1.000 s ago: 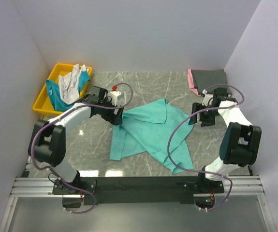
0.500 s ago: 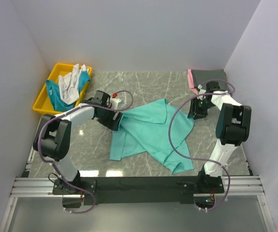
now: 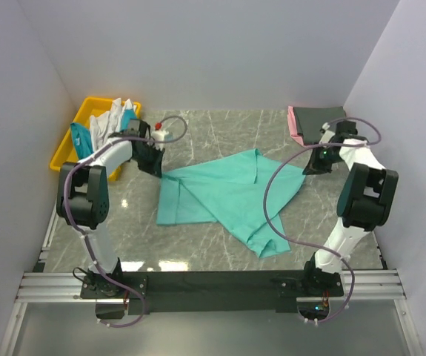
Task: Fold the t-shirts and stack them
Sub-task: Flatten the tshirt out
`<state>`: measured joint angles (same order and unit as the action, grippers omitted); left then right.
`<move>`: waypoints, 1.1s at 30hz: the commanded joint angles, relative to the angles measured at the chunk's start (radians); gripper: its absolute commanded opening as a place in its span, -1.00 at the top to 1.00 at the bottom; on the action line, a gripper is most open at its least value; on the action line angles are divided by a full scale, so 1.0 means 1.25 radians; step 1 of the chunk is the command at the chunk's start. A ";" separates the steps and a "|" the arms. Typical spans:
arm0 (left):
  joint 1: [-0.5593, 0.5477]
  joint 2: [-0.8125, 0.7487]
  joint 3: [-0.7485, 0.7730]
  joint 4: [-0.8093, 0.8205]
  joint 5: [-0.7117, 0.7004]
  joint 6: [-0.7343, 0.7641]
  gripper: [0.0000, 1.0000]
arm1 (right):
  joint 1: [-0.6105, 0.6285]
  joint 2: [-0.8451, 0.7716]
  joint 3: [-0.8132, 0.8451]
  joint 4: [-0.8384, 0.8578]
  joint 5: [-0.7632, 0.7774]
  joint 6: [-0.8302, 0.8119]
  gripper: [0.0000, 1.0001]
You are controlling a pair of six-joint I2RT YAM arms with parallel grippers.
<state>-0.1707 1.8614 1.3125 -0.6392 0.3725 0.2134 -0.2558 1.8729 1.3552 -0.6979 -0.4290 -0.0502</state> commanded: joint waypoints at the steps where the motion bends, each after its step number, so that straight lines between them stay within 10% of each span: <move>1: 0.004 0.040 0.133 -0.027 -0.008 0.046 0.99 | -0.017 -0.083 0.014 0.000 -0.022 -0.018 1.00; 12: 0.008 0.256 0.530 -0.037 -0.118 0.058 0.96 | -0.089 -0.163 0.088 0.024 0.025 -0.002 1.00; 16: 0.008 0.288 0.605 -0.015 -0.100 0.033 0.37 | -0.096 -0.148 0.110 0.015 0.007 -0.002 1.00; 20: 0.004 0.169 0.450 0.075 -0.032 0.004 -0.18 | -0.095 -0.128 0.099 0.016 -0.009 0.012 1.00; 33: -0.241 0.039 0.058 0.224 -0.054 0.086 -0.22 | -0.096 -0.134 0.085 0.005 0.000 0.013 1.00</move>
<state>-0.4362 1.8725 1.4147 -0.4320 0.3420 0.2794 -0.3756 1.7229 1.4574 -0.6903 -0.4316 -0.0341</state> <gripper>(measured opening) 0.601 0.009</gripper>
